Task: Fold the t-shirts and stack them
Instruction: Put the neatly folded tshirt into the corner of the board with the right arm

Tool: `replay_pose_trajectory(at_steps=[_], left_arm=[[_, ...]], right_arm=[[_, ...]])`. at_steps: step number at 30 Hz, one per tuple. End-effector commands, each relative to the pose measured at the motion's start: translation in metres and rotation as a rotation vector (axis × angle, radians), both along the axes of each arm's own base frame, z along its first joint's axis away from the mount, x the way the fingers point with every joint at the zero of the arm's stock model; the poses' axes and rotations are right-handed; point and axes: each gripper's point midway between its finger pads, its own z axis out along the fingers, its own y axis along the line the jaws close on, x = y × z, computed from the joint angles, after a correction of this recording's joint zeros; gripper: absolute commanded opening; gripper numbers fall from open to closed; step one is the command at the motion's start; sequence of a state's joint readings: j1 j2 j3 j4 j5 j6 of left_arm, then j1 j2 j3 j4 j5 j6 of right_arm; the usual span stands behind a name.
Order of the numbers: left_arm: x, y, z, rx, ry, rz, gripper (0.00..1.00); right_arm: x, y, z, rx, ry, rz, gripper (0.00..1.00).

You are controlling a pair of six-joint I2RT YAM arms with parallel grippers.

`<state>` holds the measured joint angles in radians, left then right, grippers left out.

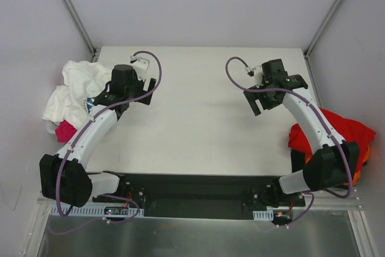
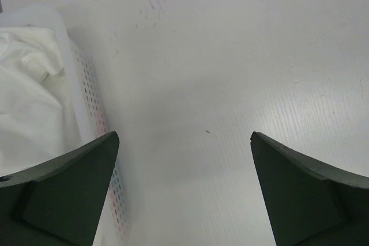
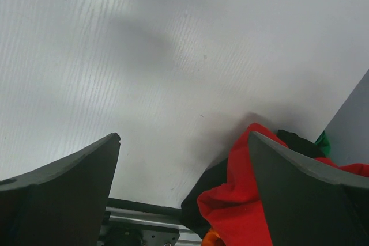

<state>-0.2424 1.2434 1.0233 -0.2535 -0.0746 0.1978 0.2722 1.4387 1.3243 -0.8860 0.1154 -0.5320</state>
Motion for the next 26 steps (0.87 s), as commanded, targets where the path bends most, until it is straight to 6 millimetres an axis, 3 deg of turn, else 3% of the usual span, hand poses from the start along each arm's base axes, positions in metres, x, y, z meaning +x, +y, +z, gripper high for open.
replay_pose_trajectory(at_steps=[1, 26], left_arm=[[-0.006, -0.009, 0.006, -0.049, -0.008, -0.024, 0.99], [-0.007, -0.014, -0.009, -0.061, 0.036, -0.038, 0.99]], right_arm=[[0.002, -0.004, 0.028, -0.004, -0.094, -0.024, 0.96], [-0.005, -0.002, 0.028, 0.003, -0.105, 0.008, 0.96]])
